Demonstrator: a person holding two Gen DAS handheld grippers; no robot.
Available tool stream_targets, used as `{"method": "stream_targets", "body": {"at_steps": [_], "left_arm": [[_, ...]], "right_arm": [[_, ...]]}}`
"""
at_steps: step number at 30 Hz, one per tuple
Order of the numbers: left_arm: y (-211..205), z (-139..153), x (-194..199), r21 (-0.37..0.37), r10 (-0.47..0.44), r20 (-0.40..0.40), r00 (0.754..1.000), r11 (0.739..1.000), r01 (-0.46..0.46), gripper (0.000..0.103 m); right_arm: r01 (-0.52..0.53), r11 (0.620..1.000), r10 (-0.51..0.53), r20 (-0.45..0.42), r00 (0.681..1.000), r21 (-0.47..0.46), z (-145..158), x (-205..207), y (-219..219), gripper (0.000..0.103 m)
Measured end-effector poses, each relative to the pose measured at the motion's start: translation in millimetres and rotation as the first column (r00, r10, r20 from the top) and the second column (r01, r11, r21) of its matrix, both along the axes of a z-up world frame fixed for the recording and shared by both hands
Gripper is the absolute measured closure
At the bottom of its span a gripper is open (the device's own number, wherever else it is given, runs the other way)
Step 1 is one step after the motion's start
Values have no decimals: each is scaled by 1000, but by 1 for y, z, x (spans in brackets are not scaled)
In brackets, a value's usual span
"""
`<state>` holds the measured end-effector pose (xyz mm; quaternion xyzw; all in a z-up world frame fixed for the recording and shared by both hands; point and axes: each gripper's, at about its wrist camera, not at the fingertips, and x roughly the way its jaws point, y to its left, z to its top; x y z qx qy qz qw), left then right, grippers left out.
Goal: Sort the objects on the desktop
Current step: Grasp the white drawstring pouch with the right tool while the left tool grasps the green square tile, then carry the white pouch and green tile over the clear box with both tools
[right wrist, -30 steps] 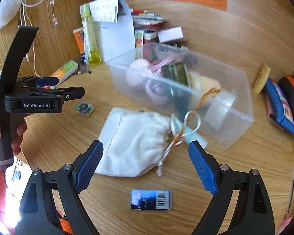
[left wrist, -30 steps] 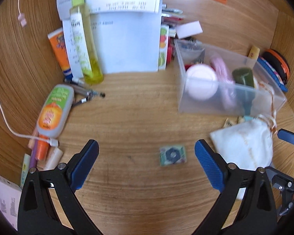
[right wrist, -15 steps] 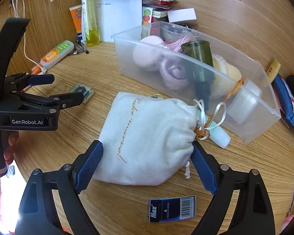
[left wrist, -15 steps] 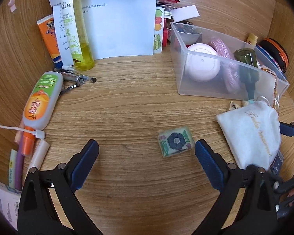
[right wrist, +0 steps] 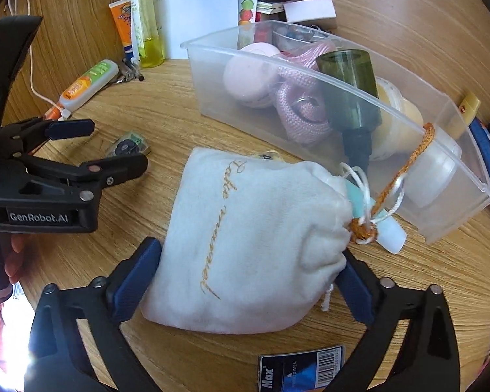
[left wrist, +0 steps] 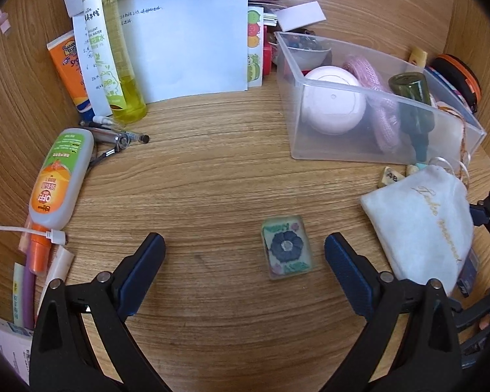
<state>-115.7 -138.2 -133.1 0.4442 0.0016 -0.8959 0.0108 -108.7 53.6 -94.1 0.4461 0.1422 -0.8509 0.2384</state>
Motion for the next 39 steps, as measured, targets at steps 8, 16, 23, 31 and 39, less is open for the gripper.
{"method": "stream_targets", "body": {"at_steps": [8,16,23,31,39], "left_arm": [[1,-5,1,4,-7,-5,1000,1000,7,22],[5,-8,8,2,-13,-21,1000,1000,14,36],[8,-5,6,-5,-13,-18,1000,1000,12,59],[11,-3,6,-36,5,-36,999,999,-6,65],[10,4,12,10,30,-51,998,1000,-29,66]], "right_arm": [[-27,999,27,-2,1000,-32,1,2,3,30],[-46,997,46,-2,999,-68,2,3,9,56],[-21,993,22,8,1000,-118,9,2,24,60],[5,985,-10,-28,1000,-170,27,5,48,61],[23,978,-38,-71,997,-208,47,0,68,61]]}}
